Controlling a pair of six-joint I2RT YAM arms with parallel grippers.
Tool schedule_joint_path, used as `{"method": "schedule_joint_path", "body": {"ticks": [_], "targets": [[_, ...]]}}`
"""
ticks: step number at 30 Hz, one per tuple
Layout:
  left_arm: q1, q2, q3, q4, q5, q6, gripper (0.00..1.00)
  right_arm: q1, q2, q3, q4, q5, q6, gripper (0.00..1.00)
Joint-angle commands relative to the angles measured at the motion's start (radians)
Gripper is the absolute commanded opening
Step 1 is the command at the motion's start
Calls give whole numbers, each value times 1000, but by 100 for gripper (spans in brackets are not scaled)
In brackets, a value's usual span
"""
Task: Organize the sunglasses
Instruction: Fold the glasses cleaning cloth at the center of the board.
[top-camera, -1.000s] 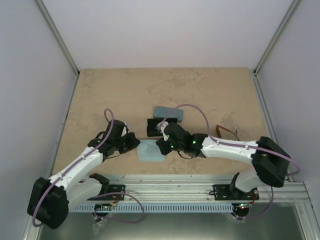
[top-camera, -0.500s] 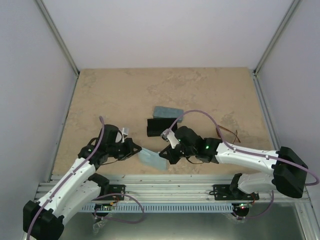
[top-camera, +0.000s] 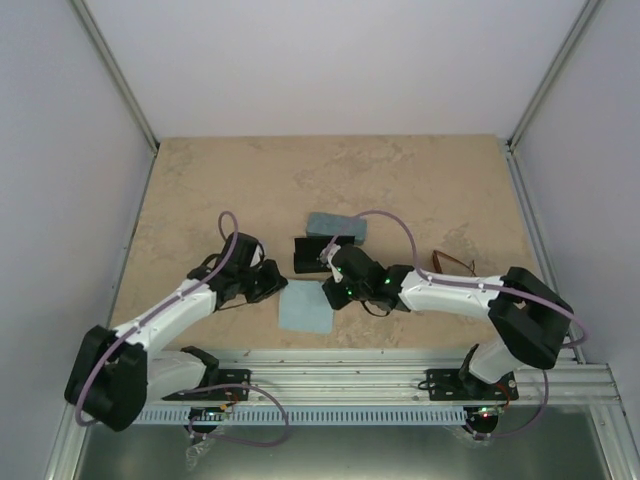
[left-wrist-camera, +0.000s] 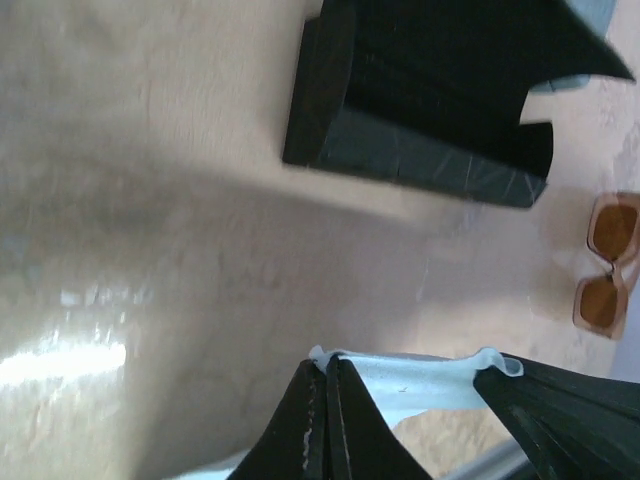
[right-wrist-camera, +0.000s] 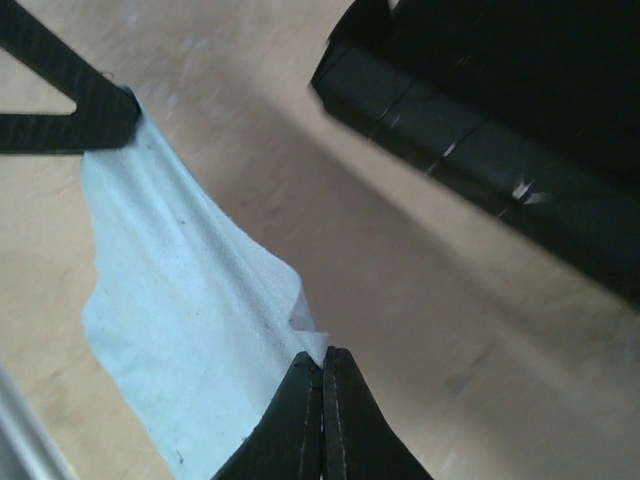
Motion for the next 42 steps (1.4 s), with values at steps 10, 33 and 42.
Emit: {"method": "schedule_joint_path", "body": {"ticks": [10, 33, 42], "targets": [[3, 190, 48, 129, -80, 85, 0, -66, 126, 15, 128, -29, -106, 0], [3, 176, -48, 128, -24, 107, 0, -65, 91, -76, 131, -149, -62, 0], [3, 209, -48, 150, -6, 117, 0, -66, 119, -83, 146, -168, -64, 0]]}}
